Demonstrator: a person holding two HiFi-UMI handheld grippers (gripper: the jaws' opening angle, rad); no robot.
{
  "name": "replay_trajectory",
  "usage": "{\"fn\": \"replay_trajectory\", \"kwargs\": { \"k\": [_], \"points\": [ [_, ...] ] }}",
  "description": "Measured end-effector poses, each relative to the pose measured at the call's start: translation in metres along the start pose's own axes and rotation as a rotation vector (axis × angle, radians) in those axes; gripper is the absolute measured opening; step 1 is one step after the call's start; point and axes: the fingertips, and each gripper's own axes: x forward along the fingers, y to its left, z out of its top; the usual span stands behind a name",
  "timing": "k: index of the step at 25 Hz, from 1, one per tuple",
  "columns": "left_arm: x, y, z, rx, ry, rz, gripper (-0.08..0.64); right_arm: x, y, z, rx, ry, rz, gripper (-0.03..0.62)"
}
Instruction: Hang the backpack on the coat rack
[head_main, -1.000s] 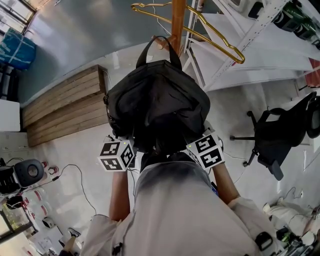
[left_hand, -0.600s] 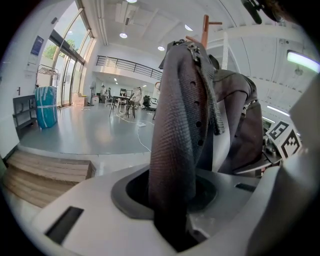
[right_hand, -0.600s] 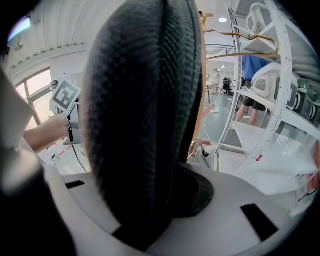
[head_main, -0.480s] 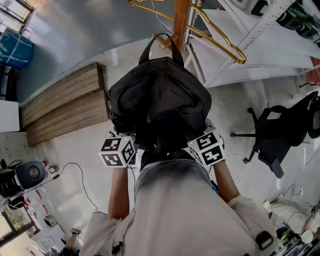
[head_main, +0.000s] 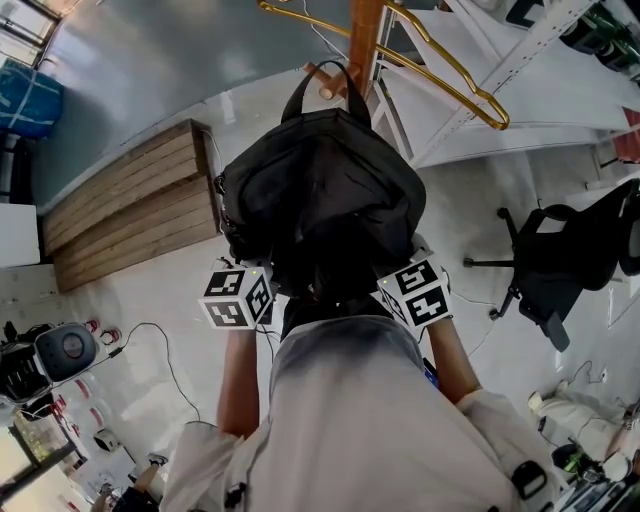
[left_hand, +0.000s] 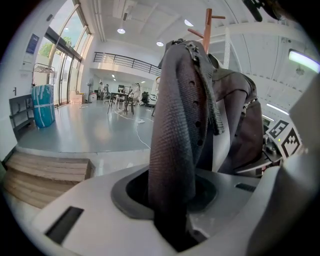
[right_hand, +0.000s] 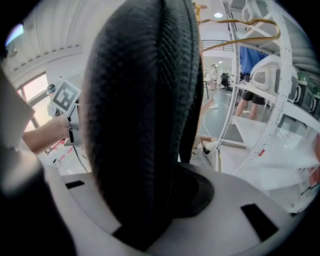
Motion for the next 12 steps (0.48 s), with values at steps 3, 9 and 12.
{"fn": "replay_trajectory", "kwargs": {
  "k": [3, 9, 12],
  "points": [
    [0.005, 0.002, 0.001, -0.002, 0.01, -0.007, 0.101, 0.003, -0.002, 0.001, 0.008, 0.006, -0.002, 0.133],
    [0.013, 0.004, -0.001, -0.008, 0.024, -0.022, 0.101, 0.008, -0.005, -0.001, 0.02, 0.017, -0.006, 0.133],
    [0.015, 0.005, -0.002, -0.009, 0.029, -0.024, 0.101, 0.01, -0.006, 0.0, 0.024, 0.02, -0.007, 0.133]
  ]
}}
